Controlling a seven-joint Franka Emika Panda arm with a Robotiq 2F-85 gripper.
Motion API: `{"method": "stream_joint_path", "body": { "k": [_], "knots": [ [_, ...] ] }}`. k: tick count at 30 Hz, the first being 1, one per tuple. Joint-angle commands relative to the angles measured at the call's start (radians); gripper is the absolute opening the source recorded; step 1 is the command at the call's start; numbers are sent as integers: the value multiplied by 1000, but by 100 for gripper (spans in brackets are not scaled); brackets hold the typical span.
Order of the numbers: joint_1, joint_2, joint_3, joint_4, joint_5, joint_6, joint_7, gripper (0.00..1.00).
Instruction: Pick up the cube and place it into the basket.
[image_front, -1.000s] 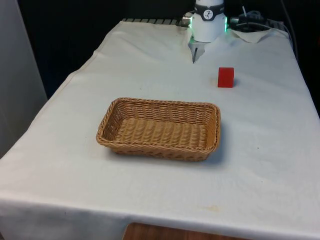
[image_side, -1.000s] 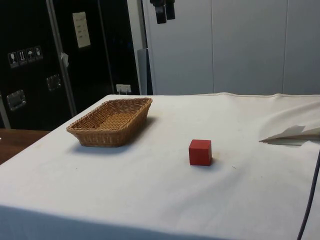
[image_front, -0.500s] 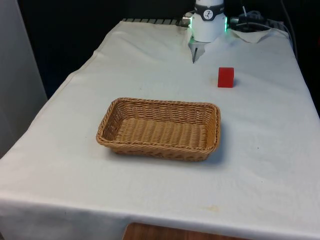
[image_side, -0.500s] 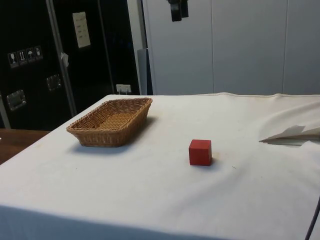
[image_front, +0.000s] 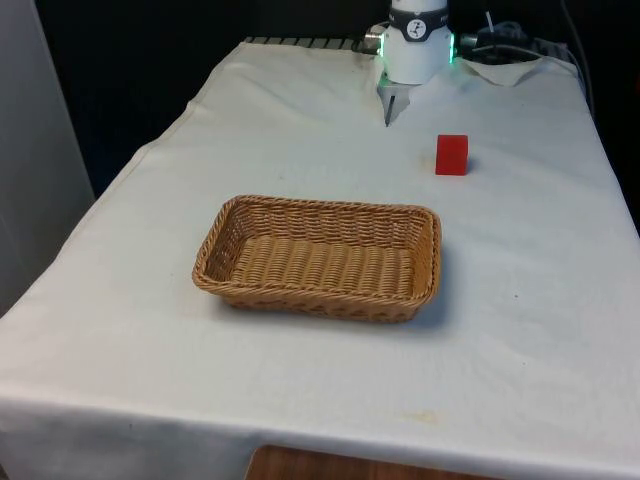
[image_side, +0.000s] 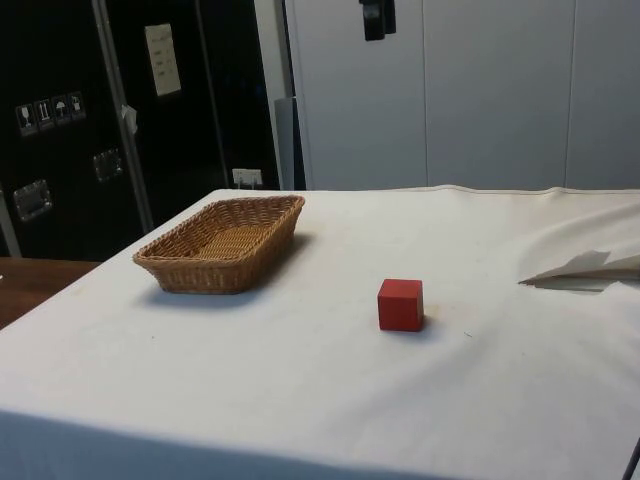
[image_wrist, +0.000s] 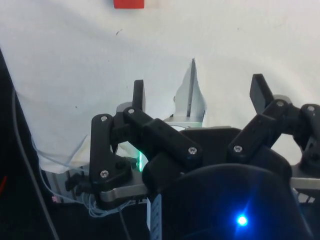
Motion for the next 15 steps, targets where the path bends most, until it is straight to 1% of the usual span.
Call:
{"method": "stream_joint_path", "body": {
  "k": [1, 6, 7, 8, 9, 15],
  "knots": [
    [-4, -15, 5, -13, -9, 6, 9, 100],
    [-5, -46, 6, -41, -16, 3, 17, 100],
    [-4, -58, 6, -51, -19, 2, 21, 100],
    [0, -47, 0, -42, -11, 0, 11, 100],
    [-4, -63, 6, -55, -20, 1, 22, 100],
    [-3, -85, 11, -79, -25, 3, 40, 100]
  ]
}}
